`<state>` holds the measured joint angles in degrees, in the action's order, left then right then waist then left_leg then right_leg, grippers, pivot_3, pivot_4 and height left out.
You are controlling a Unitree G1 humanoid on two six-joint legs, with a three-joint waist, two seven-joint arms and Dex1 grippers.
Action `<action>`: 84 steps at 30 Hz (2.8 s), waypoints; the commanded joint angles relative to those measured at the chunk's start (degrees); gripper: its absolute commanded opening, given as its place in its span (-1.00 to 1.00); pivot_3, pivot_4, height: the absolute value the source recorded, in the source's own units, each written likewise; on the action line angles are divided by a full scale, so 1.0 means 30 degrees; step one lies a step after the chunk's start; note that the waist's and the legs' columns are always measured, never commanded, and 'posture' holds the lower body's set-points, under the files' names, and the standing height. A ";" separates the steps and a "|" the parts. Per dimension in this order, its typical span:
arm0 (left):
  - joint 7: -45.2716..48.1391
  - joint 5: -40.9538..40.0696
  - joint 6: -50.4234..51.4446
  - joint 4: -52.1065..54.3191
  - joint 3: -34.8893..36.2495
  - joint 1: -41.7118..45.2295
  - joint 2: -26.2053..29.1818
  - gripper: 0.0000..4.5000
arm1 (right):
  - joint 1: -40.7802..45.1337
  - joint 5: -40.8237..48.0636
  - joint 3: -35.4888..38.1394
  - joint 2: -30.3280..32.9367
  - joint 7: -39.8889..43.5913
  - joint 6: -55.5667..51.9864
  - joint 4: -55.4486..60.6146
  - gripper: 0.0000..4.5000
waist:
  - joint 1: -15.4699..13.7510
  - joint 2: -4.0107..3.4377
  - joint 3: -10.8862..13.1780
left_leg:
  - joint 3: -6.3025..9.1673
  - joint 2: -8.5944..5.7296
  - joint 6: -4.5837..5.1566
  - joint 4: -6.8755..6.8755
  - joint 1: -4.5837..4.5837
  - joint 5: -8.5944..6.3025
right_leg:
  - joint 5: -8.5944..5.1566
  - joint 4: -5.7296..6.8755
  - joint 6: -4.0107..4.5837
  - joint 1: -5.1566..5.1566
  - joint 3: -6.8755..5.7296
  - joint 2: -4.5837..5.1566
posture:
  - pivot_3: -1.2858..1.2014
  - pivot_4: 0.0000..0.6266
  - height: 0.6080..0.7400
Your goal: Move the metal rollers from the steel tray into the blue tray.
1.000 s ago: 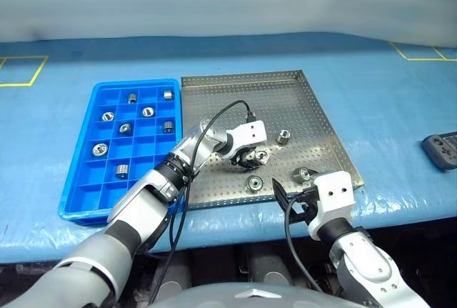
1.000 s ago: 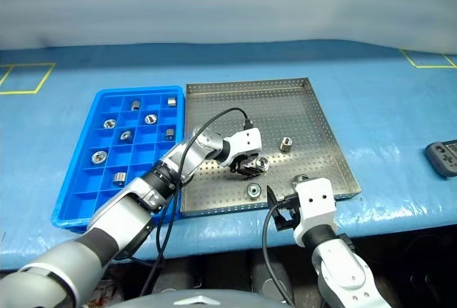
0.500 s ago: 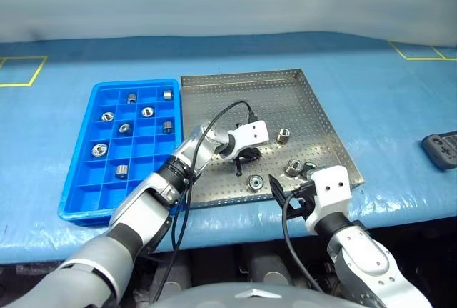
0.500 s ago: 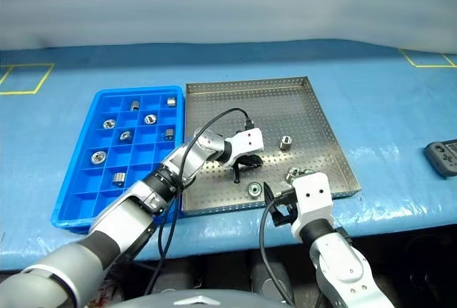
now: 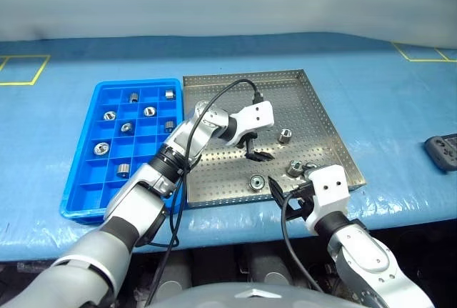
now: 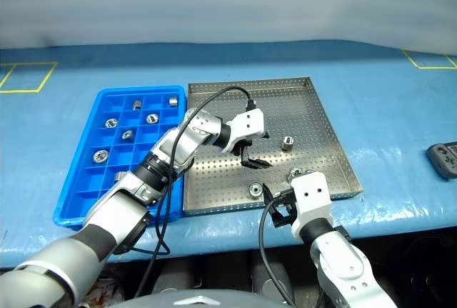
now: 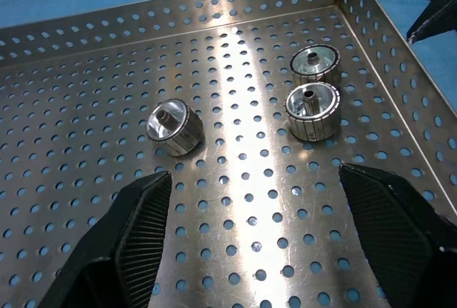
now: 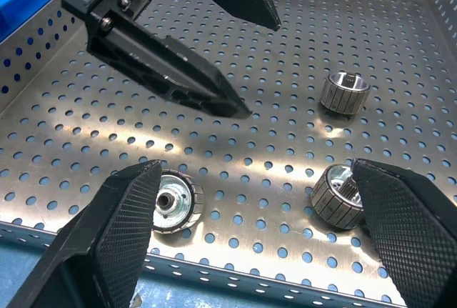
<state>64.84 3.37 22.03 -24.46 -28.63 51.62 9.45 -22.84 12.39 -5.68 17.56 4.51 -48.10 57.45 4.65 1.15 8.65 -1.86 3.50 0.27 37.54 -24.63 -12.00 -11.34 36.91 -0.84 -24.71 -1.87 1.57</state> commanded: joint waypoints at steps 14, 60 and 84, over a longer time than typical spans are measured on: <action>0.4499 0.0939 -0.4435 0.2453 -0.2703 -0.0760 0.2849 0.98 | -0.0600 0.0149 0.0026 -0.0077 -0.0375 0.0559 0.0849 1.00 | 0.0031 -0.0009 -0.0005 | -0.0002 0.0001 0.0000 0.0005 0.0010 0.0000 | 0.0000 0.0011 0.0001 -0.0002 0.0035 0.0006 | -0.12 -0.52 1.00; -0.4652 -0.1030 0.5230 0.8295 0.5527 -0.3092 -0.0892 -0.24 | 0.2603 -0.0029 -0.1681 -0.0239 0.0397 -0.0138 -0.0348 1.00 | 0.0002 -0.0023 -0.0016 | 0.0002 0.0004 0.0003 0.0045 0.0015 0.0000 | 0.0016 0.0029 -0.0027 0.0010 0.0050 -0.0012 | -0.04 -0.52 1.00; -1.6431 -0.1428 1.3733 2.4246 1.3802 -1.4465 0.0535 -0.24 | 1.2979 0.1299 -0.5552 0.1166 0.8009 0.1545 -0.7746 1.00 | -0.4270 0.0029 0.0013 | 0.0043 -0.0006 0.0001 0.0048 -0.0008 0.0005 | 0.0022 -0.0005 -0.0031 0.0061 -0.0061 -0.0028 | 0.39 -0.52 1.00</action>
<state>16.48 -0.75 62.66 43.99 11.91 8.65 10.55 14.91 16.09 -22.07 21.26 27.43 -45.29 34.06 -8.16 1.24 8.69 -1.72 3.49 0.27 37.69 -24.66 -11.99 -11.29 36.91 -0.91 -24.53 -2.08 1.49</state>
